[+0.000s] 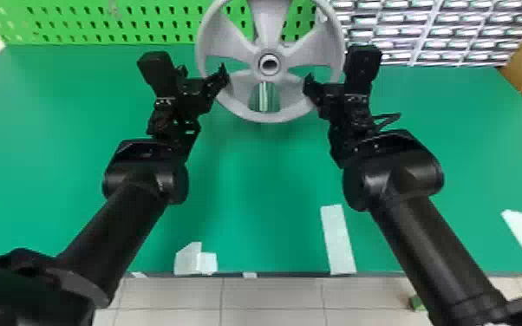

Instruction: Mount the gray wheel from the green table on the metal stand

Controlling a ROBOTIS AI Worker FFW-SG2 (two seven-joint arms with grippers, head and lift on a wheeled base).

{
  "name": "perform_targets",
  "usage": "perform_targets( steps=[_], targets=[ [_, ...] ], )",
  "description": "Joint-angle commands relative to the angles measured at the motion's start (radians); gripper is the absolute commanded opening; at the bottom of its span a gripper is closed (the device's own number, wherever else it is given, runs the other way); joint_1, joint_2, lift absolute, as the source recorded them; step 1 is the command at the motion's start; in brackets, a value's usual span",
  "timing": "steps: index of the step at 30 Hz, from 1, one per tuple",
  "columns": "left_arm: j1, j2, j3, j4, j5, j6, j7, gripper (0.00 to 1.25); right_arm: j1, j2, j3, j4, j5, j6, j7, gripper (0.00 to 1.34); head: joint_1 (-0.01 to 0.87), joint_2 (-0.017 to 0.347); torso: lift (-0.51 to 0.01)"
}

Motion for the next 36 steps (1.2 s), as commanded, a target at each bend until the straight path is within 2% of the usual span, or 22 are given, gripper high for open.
perform_targets(
  steps=[1, 11, 18, 26, 36],
  targets=[
    [0.0, -0.001, -0.001, 0.0, 0.0, -0.004, -0.004, 1.02, 0.0, 0.0, 0.0, 0.0, 0.001, -0.001, 0.0, 1.22, 0.867, 0.052, -0.1],
    [0.012, -0.001, 0.007, -0.008, -0.005, -0.007, -0.01, 1.04, 0.009, -0.001, -0.004, -0.003, -0.004, -0.013, 0.0, 1.23, 0.867, 0.052, -0.1],
    [0.063, -0.001, 0.05, -0.101, -0.058, 0.025, -0.002, 1.04, 0.031, -0.005, -0.004, -0.044, -0.005, -0.021, 0.0, 1.24, 0.867, 0.052, -0.1],
    [0.11, 0.006, 0.071, -0.167, -0.068, 0.037, -0.002, 1.04, 0.048, -0.006, -0.003, -0.063, -0.007, -0.027, 0.0, 1.24, 0.867, 0.052, -0.1],
    [0.189, 0.018, 0.099, -0.308, -0.091, 0.08, -0.002, 1.04, 0.083, -0.017, 0.005, -0.11, -0.008, -0.034, 0.005, 1.24, 0.867, 0.052, -0.1]
  ],
)
